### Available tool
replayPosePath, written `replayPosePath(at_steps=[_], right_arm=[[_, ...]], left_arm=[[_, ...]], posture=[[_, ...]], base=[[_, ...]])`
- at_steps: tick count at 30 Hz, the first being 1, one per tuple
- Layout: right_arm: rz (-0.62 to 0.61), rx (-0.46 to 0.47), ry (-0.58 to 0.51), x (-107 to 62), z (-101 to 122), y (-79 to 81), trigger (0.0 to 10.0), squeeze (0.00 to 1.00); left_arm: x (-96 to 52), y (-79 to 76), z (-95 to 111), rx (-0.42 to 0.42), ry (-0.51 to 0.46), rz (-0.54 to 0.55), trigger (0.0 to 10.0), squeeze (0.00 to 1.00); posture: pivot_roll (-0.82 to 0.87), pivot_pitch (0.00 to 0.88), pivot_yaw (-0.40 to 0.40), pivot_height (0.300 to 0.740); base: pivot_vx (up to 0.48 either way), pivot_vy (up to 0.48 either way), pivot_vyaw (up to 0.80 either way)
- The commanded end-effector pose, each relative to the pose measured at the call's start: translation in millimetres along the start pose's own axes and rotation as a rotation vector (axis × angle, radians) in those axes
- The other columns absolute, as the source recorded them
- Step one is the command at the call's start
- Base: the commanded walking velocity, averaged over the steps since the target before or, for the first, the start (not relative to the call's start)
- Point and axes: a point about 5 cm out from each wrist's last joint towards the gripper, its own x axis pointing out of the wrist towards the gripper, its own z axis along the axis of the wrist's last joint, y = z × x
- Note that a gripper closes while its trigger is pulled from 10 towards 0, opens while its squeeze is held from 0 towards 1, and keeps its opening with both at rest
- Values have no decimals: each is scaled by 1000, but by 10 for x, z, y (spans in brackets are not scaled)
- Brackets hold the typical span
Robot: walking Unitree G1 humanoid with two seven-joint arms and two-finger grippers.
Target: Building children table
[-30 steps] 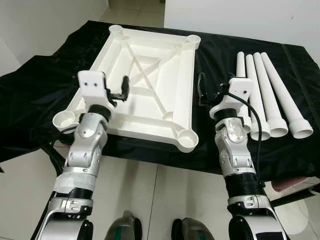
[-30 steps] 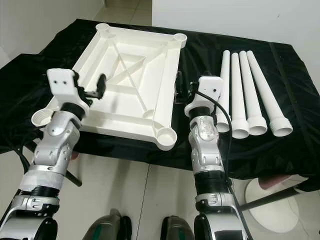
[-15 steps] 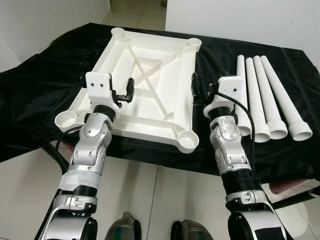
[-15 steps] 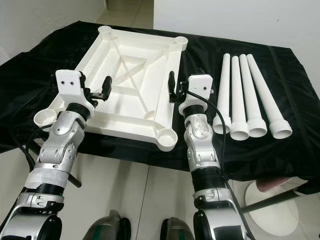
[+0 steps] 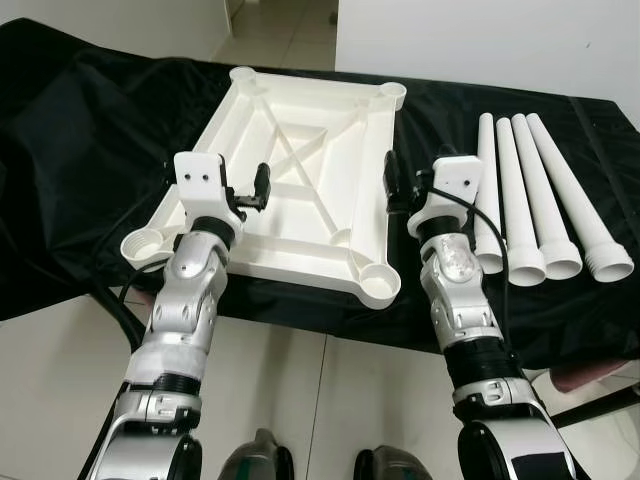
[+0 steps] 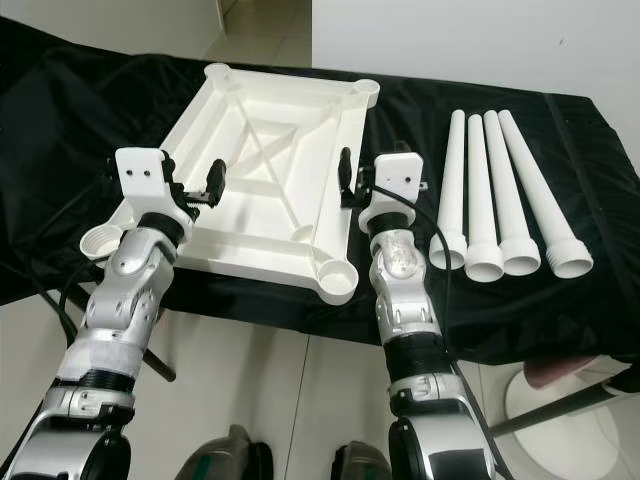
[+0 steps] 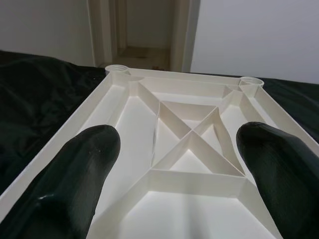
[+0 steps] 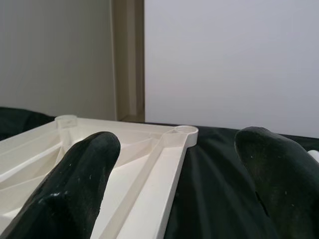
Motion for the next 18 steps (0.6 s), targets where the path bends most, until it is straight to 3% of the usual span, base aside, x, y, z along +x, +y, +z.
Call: replayPosePath(at_steps=[1,9,18], right_arm=[[-19,-10,-18,-32,24,-45,10000,0],[-65,-16,-13,-110,14,-152,10000,0],[-46,-1,12,-162,-25,-122,10000,0]], left_arm=[[38,-9,-24,-13,7,3,10000,0],[50,-133,-70,42,22,-48,10000,0],[-70,-64,-81,78,17,-28,10000,0]], posture=[[-57,0,114,740],[-61,0,116,740],[-10,0,74,740]], base=[[0,0,0],[0,0,0],[0,0,0]])
